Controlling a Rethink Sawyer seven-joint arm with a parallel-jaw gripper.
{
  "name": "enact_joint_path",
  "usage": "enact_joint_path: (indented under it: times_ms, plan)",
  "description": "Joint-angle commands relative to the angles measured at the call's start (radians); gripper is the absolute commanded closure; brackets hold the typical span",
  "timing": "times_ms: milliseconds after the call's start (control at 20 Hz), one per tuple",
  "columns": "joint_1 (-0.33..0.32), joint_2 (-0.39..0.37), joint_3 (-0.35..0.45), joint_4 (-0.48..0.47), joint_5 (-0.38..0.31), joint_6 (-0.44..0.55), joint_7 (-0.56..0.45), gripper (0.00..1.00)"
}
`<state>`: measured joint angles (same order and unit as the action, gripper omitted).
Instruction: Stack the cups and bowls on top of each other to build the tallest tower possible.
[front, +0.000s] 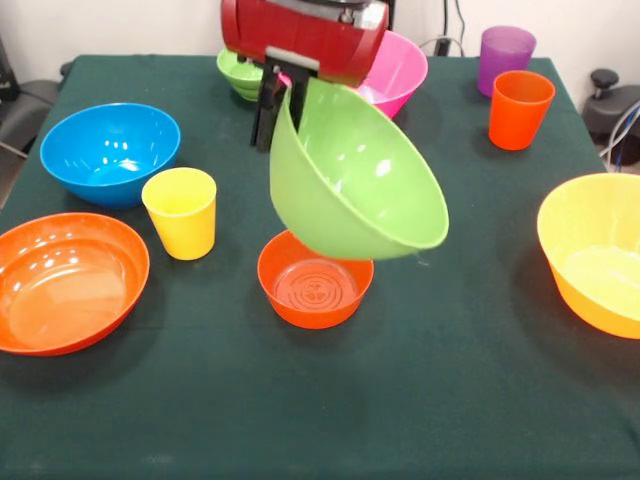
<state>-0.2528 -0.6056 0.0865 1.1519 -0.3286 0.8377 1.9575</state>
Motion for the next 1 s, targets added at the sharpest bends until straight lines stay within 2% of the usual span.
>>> enact_joint_path:
  times_ms: [50,400,800,1000]
  plan:
    - [0.026,0.081,0.071,-0.135,0.015,0.145,-0.013,1.0]
    - [0.039,0.114,0.065,-0.177,0.032,0.15,0.0,1.0]
    - [0.033,0.088,0.05,-0.103,0.048,0.104,-0.01,1.0]
    - [0.023,0.093,0.048,-0.117,0.051,0.119,-0.036,1.0]
